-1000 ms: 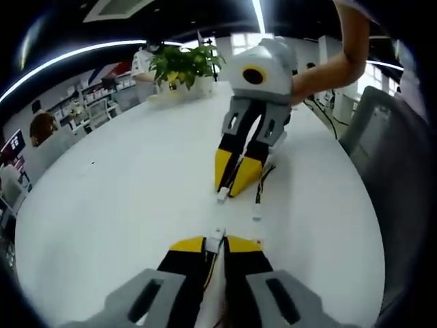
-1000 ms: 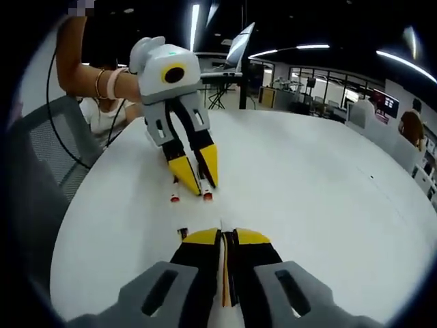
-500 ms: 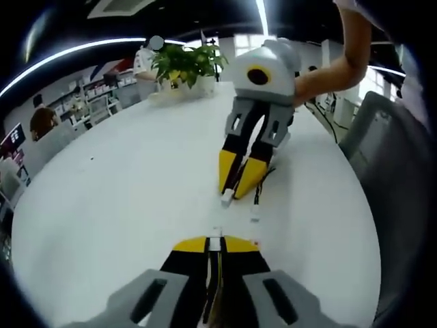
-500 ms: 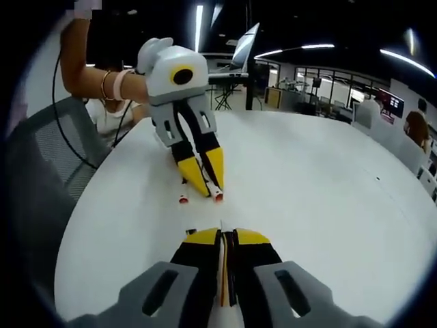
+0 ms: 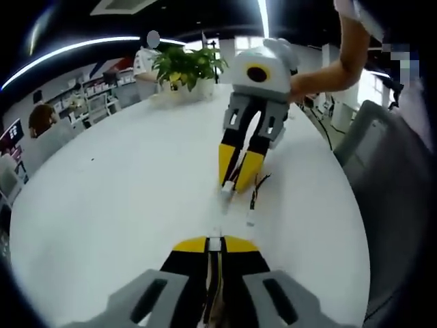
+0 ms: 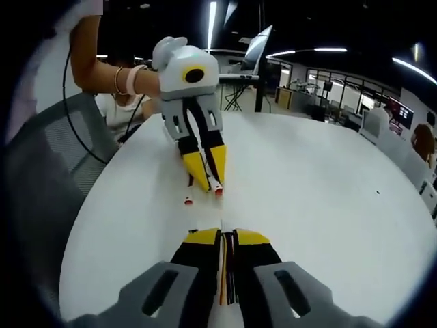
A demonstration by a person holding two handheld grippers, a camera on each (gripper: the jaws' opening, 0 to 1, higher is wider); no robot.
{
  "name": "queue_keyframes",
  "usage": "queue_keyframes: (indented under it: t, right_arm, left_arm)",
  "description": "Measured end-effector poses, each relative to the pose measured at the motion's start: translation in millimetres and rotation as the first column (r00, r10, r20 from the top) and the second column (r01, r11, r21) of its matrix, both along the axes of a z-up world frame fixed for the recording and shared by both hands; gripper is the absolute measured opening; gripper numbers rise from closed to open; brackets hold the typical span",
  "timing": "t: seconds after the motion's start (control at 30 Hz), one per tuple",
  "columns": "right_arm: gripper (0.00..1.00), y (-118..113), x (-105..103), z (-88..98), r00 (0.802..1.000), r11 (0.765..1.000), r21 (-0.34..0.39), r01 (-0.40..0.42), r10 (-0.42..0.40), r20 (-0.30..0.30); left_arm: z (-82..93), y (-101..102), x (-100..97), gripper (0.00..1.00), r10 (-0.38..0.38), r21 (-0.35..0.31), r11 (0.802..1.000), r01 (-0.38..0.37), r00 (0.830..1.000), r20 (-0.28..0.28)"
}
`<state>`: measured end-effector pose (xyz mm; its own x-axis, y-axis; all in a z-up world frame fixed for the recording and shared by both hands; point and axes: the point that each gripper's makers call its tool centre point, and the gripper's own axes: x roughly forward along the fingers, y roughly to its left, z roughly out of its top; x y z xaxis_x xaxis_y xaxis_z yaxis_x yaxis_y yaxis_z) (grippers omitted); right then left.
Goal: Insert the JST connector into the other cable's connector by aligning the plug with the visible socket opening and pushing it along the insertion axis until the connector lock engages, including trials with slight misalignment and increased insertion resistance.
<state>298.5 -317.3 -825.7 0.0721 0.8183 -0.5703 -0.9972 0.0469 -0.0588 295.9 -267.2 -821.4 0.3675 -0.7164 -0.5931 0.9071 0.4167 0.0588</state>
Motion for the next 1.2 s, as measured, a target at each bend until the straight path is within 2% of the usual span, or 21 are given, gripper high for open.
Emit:
queue_keyframes:
  t: [0.07, 0.33, 0.4, 0.57, 0.87, 1.2]
  right_arm:
    - [0.04, -1, 1, 4.5, 1.000, 1.000, 0.002, -0.005, 0.005, -0.014]
    - [0.04, 0, 5, 20.9, 0.999, 0.999, -0.029, -0.044, 0.044, 0.002]
    - [0.04, 3, 6, 27.2, 0.998, 0.998, -0.024, -0.057, 0.057, 0.006]
    - [0.04, 15, 4, 38.2, 0.997, 0.997, 0.005, -0.082, 0.082, 0.012]
    - [0.04, 28, 0, 38.7, 0.993, 0.993, 0.021, -0.119, 0.118, 0.014]
    - [0.04, 30, -5, 39.4, 0.990, 0.989, 0.022, -0.143, 0.143, 0.017]
  left_arm:
    - [5.4, 0, 2.7, 0.00, 0.007, -0.003, 1.000, -0.007, 1.000, 0.006]
    - [21.9, -6, 4.3, 0.00, -0.038, -0.001, 0.999, 0.039, 0.998, 0.045]
    - [27.1, -7, 6.0, 0.00, -0.044, 0.014, 0.999, 0.043, 0.996, 0.074]
    - [38.7, -13, 3.6, 0.00, -0.062, -0.009, 0.998, 0.064, 0.994, 0.089]
    - [40.2, -11, 1.6, 0.00, -0.068, 0.013, 0.998, 0.067, 0.994, 0.091]
    - [40.1, -13, 1.0, 0.00, -0.080, 0.026, 0.997, 0.078, 0.992, 0.097]
